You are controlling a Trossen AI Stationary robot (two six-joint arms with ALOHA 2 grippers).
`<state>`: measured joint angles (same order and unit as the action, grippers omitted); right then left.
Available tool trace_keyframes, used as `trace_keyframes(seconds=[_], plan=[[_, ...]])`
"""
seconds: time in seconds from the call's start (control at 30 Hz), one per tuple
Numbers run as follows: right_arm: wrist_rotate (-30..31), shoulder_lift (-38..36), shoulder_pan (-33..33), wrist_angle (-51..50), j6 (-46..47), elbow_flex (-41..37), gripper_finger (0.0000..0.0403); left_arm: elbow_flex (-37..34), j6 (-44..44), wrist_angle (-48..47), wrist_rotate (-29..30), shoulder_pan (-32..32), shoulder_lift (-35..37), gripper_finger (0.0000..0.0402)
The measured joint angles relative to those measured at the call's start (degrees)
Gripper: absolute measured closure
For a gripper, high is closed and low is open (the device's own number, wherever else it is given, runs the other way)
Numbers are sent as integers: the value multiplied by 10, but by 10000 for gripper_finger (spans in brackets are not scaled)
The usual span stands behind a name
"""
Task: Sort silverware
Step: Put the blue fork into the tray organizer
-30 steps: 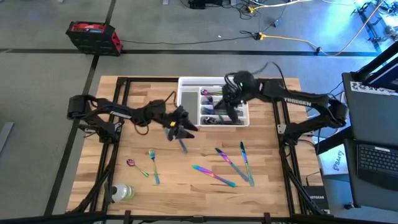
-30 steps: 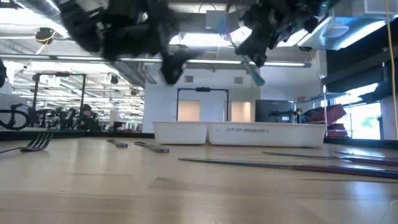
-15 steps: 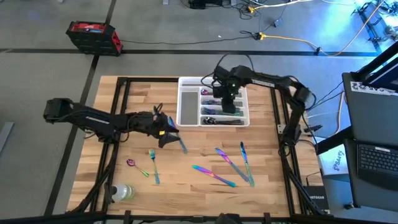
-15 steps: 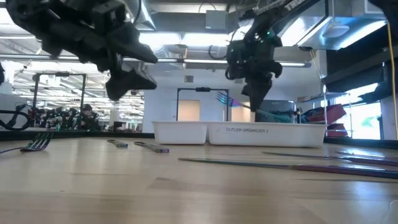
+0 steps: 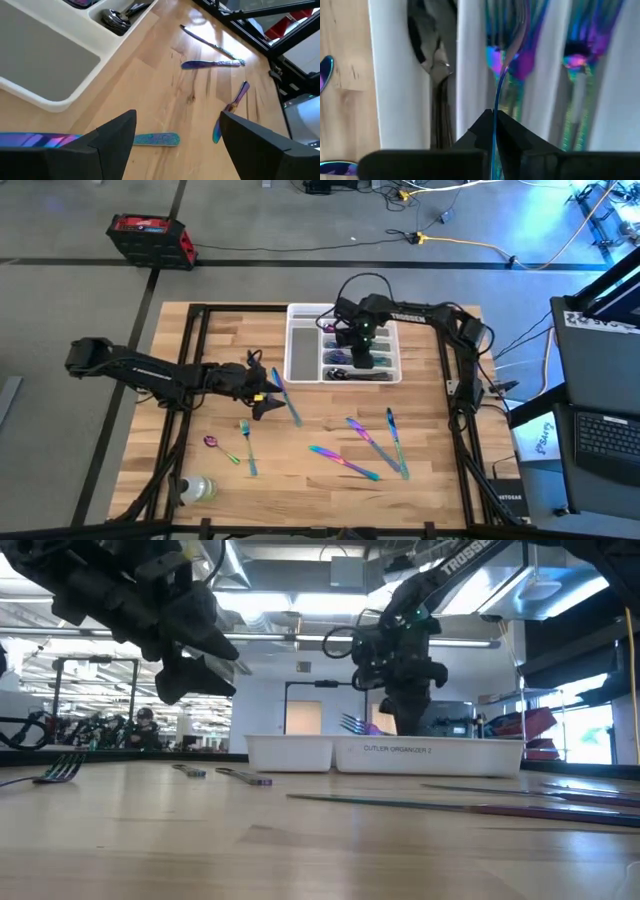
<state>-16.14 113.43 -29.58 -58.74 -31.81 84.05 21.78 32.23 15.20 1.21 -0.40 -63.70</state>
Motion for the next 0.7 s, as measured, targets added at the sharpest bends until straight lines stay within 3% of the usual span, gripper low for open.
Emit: trace_keyframes(seconds=[0.23, 0.57, 0.7], plan=[[9, 0, -1, -2, 2, -3, 393, 0, 4, -2, -7, 0, 0, 130], [71, -1, 1, 32, 22, -3, 280, 0, 26, -26, -29, -2, 0, 130], [91, -16, 8, 45, 25, 4, 264, 0, 47, -28, -49, -34, 0, 130]])
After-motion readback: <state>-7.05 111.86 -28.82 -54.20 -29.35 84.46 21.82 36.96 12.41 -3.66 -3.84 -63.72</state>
